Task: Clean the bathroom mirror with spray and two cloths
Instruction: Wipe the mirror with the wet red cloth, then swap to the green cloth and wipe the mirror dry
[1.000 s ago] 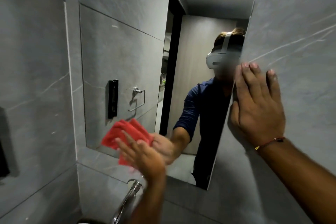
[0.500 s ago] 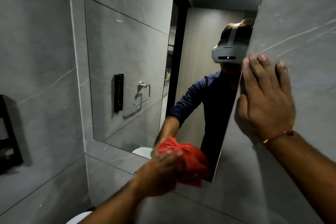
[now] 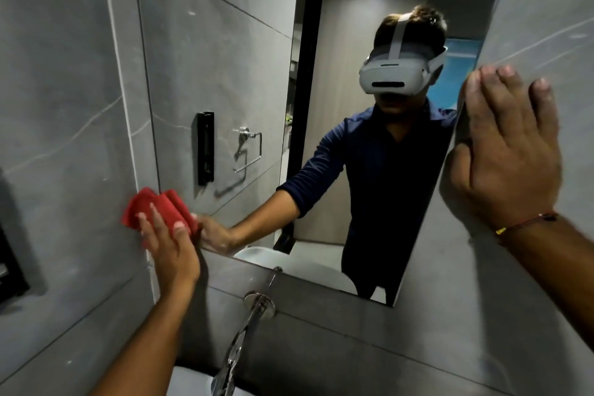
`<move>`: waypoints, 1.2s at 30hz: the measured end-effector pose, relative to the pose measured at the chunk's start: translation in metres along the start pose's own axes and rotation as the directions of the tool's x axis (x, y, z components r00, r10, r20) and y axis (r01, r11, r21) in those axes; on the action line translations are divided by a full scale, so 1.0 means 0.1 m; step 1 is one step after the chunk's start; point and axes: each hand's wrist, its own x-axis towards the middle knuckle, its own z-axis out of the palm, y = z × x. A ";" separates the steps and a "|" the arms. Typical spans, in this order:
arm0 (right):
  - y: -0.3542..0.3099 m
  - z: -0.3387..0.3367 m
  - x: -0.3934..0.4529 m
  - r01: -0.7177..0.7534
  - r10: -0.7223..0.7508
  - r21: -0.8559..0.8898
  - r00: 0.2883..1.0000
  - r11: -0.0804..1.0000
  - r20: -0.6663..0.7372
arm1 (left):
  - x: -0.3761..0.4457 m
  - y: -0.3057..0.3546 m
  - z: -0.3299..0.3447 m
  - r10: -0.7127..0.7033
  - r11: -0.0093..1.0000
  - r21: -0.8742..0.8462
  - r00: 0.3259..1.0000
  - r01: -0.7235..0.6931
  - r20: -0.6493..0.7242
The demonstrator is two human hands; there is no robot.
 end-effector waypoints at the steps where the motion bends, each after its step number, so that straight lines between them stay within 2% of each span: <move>1: 0.00 0.00 0.00 0.000 0.000 0.005 1.000 1.000 0.008 | -0.04 0.10 0.03 -0.090 0.996 -0.031 0.996 0.089 -0.010; 3: 0.01 0.00 0.01 -0.004 0.004 0.005 1.000 1.000 0.019 | -0.16 0.25 0.07 -0.227 0.969 -0.112 0.973 0.222 -0.035; 6: -0.04 0.00 0.01 -0.024 0.024 -0.007 0.999 1.000 0.039 | -0.41 0.38 0.16 -0.353 0.926 -0.168 0.933 0.338 -0.069; 11: -0.05 -0.08 0.04 -0.032 0.030 0.013 0.993 0.999 0.111 | -1.23 0.92 0.37 -0.429 0.899 -0.095 0.903 0.427 -0.006; 13: -0.10 -0.05 0.07 -0.026 0.022 0.028 0.991 0.999 0.135 | -1.57 1.19 0.44 -0.429 0.894 -0.114 0.901 0.433 0.061; 15: -0.05 -0.10 0.08 -0.026 0.021 0.028 0.989 0.999 0.149 | -2.03 1.46 0.56 -0.428 0.867 -0.202 0.888 0.456 0.167; 17: -0.02 -0.13 0.05 -0.048 0.040 0.047 0.986 0.998 0.160 | -2.41 1.57 0.66 -0.432 0.795 -0.309 0.844 0.523 0.318; 19: -0.01 -0.22 -0.04 -0.059 0.037 0.126 0.984 0.990 0.173 | -2.70 1.61 0.67 -0.435 0.683 -0.373 0.760 0.628 0.484; 20: 0.03 -0.27 -0.16 -0.017 -0.015 0.166 0.982 0.986 0.190 | -2.86 1.66 0.60 -0.428 0.593 -0.378 0.676 0.711 0.600; 21: 0.10 -0.32 -0.33 0.044 -0.087 0.198 0.972 0.979 0.216 | -3.02 1.66 0.55 -0.420 0.503 -0.317 0.548 0.804 0.723; 22: 0.21 -0.37 -0.57 0.110 -0.158 0.203 0.958 0.973 0.240 | -3.17 1.62 0.50 -0.383 0.455 -0.236 0.428 0.859 0.819; 24: 0.55 -0.47 -1.14 0.168 -0.205 0.161 0.946 0.973 0.252 | -3.53 1.44 0.46 -0.338 0.423 -0.068 0.227 0.903 0.913; 28: 1.17 -0.70 -2.19 0.156 -0.155 0.023 0.939 0.988 0.307 | -4.43 0.82 0.50 -0.455 0.415 0.174 0.038 0.893 0.890; 31: 1.46 -0.89 -2.87 0.108 -0.107 0.019 0.914 0.994 0.391 | -5.24 0.09 0.72 -0.603 0.479 0.449 -0.089 0.754 0.793; 33: 1.58 -0.95 -3.28 0.089 -0.081 0.006 0.867 0.996 0.493 | -5.75 -0.31 0.90 -0.688 0.482 0.570 -0.115 0.665 0.716; 36: 1.70 -1.02 -3.60 0.096 -0.075 -0.007 0.822 0.995 0.564 | -6.29 -0.63 1.17 -0.731 0.439 0.678 -0.204 0.589 0.651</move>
